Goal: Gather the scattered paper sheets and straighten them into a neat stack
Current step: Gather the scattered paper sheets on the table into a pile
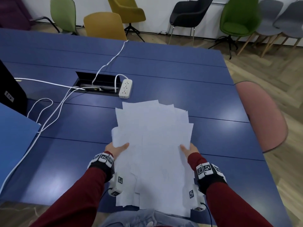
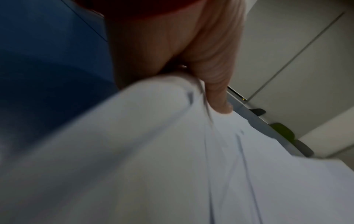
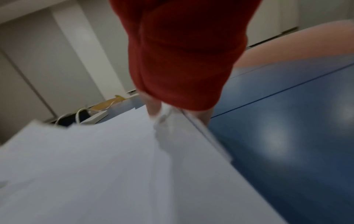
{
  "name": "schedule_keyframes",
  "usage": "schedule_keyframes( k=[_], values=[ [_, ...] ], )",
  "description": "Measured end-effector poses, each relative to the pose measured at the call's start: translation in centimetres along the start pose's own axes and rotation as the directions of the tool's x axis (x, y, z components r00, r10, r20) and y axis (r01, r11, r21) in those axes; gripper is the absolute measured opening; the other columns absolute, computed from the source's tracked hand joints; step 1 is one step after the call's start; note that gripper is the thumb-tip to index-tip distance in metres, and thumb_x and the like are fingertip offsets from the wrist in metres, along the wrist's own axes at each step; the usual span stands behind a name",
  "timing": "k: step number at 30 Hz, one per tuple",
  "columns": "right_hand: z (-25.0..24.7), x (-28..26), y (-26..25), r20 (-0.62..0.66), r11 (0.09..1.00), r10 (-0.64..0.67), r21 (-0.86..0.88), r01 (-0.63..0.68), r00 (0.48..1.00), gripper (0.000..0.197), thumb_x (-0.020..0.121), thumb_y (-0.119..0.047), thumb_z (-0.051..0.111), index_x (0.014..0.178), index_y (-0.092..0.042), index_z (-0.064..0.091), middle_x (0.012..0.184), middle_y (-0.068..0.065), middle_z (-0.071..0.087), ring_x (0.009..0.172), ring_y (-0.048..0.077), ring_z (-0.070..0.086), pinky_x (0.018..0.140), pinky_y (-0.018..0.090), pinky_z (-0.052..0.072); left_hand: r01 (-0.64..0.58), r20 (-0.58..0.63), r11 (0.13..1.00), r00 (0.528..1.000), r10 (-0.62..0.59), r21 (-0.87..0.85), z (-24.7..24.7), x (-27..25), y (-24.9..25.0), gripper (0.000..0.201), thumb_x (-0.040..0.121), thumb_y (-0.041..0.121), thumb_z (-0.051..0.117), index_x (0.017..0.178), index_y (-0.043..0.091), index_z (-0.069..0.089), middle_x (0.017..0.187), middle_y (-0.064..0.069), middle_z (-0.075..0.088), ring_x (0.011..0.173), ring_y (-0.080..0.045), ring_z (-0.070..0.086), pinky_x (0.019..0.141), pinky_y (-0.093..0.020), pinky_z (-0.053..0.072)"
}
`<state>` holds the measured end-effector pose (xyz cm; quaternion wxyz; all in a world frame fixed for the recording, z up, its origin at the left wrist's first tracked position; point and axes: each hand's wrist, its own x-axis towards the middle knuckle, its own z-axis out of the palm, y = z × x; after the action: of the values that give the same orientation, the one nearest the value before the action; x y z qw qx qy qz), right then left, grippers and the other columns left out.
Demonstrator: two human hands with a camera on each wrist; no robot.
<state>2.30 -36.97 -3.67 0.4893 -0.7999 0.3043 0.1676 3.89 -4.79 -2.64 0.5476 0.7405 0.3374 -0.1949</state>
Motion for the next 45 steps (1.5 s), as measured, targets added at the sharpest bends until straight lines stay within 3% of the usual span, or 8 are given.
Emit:
schedule_keyframes(
  k=[12,17,22,27,34,38,40,45],
  values=[
    [0.4,-0.6,0.1,-0.125,1.0,-0.013,0.007,0.014,0.992,0.048,0.079,0.005,0.056,0.126,0.007,0.045,0.123,0.014,0.052,0.113,0.032,0.057,0.099,0.03,0.04,-0.06,0.05,0.986,0.997,0.052,0.156,0.6,-0.8,-0.2,0.04,0.078,-0.003,0.066,0.118,-0.005,0.059,0.124,-0.021,0.062,0.102,-0.03,0.062,0.089,-0.034,0.049],
    [1.4,-0.4,-1.2,-0.025,0.997,-0.041,-0.067,0.04,0.999,0.026,0.073,-0.001,0.067,0.098,0.004,0.065,0.106,0.022,0.067,0.089,0.028,0.064,0.078,0.025,0.046,-0.135,0.078,0.944,0.99,0.117,0.3,1.3,-1.1,1.1,0.039,0.083,-0.003,0.057,0.121,-0.006,0.056,0.12,-0.018,0.062,0.102,-0.026,0.058,0.082,-0.024,0.04],
    [1.7,-0.8,-2.4,0.002,0.993,-0.034,-0.114,0.034,0.999,0.024,0.071,-0.006,0.075,0.072,-0.017,0.053,0.107,0.016,0.069,0.096,0.029,0.065,0.087,0.029,0.049,-0.153,0.082,0.93,0.988,0.133,0.334,2.1,-1.2,1.5,0.029,0.083,0.0,0.057,0.112,-0.001,0.061,0.104,-0.009,0.059,0.094,-0.021,0.056,0.08,-0.023,0.04],
    [2.2,-1.0,-2.0,-0.062,0.983,-0.012,-0.184,0.0,0.998,0.037,0.073,-0.013,0.072,0.108,-0.005,0.064,0.112,0.015,0.068,0.107,0.032,0.062,0.09,0.032,0.048,-0.186,0.032,0.93,0.982,0.186,0.318,3.4,-1.8,2.2,0.044,0.081,0.004,0.064,0.121,-0.008,0.051,0.136,-0.019,0.04,0.12,-0.033,0.052,0.101,-0.03,0.039],
    [1.7,-1.0,-1.6,0.013,0.998,0.042,0.053,-0.043,0.999,0.046,0.074,0.0,0.071,0.118,0.002,0.057,0.12,0.019,0.064,0.109,0.033,0.061,0.091,0.032,0.047,-0.183,0.188,0.973,0.97,0.155,0.142,4.4,-2.1,3.1,0.014,0.072,0.018,0.073,0.079,0.013,0.063,0.082,-0.004,0.065,0.089,-0.024,0.061,0.079,-0.03,0.048],
    [1.1,-1.3,-1.7,0.099,0.976,0.098,0.187,-0.116,0.99,0.053,0.075,-0.004,0.073,0.122,0.005,0.048,0.114,0.012,0.058,0.112,0.032,0.057,0.09,0.03,0.041,-0.082,0.286,0.996,0.954,0.088,-0.035,5.1,-2.7,3.8,0.041,0.068,0.052,0.072,0.093,0.021,0.063,0.095,0.001,0.068,0.09,-0.018,0.064,0.087,-0.031,0.046],
    [1.0,-1.5,-2.0,0.169,0.968,0.092,0.215,-0.128,0.981,0.052,0.072,-0.01,0.076,0.115,0.001,0.05,0.109,0.009,0.059,0.101,0.029,0.058,0.087,0.031,0.042,-0.028,0.351,0.995,0.935,0.058,-0.093,5.3,-2.6,4.1,0.04,0.078,0.052,0.066,0.103,0.02,0.062,0.093,0.004,0.068,0.089,-0.016,0.065,0.089,-0.032,0.046],
    [0.2,-0.7,-1.3,0.184,0.948,0.076,0.292,-0.129,0.98,0.049,0.074,-0.001,0.072,0.119,0.006,0.054,0.115,0.016,0.062,0.103,0.031,0.06,0.093,0.039,0.047,0.045,0.311,0.982,0.95,0.015,-0.183,4.1,-1.1,2.6,0.077,0.043,0.031,0.086,0.112,0.005,0.067,0.097,-0.011,0.075,0.092,-0.03,0.071,0.087,-0.043,0.055]
  ],
)
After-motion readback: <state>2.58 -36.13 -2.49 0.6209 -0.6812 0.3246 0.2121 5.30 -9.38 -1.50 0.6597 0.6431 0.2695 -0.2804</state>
